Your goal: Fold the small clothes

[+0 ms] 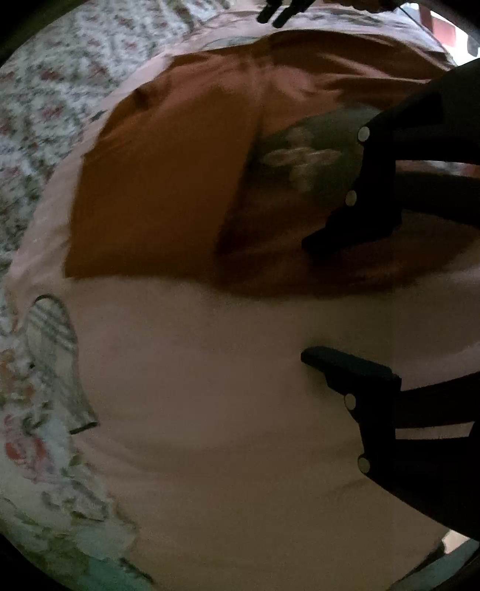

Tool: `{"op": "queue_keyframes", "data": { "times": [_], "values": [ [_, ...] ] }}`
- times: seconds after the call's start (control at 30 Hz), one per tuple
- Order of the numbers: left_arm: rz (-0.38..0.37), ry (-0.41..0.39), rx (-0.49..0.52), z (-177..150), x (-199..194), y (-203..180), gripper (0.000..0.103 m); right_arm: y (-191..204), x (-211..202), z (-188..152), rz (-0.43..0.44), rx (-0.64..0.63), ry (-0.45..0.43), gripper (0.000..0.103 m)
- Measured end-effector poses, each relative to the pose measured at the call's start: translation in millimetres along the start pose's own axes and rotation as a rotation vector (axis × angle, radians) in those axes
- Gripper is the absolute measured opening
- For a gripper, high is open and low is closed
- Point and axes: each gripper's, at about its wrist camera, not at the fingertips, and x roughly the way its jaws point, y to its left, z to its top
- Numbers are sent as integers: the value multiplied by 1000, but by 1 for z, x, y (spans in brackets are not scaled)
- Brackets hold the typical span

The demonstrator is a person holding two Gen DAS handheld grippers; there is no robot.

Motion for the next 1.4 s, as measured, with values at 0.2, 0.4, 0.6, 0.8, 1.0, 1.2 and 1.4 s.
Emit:
{"op": "queue_keyframes", "data": {
  "times": [0.2,0.4,0.6,0.8,1.0,1.2,1.4],
  "values": [
    [80,120,125,-58,-2,-42,58,22,-21,-37,64,26,23,58],
    [153,121,120,-109,-27,-20,47,38,-51,-59,137,-97,37,63],
    [-62,89,14,-128,-57,8,50,-14,-95,-94,101,-42,2,66],
    [-180,143,-28,-142,-39,-10,70,-73,-112,-133,44,27,40,66],
    [-203,139,22,-164,-35,-14,70,-101,-111,-163,35,14,112,66],
    [-249,121,54,-178,-40,-20,47,-99,-93,-190,103,-28,172,66],
    [-236,62,118,-174,-58,-16,6,-96,-89,-190,171,-12,146,9]
  ]
}}
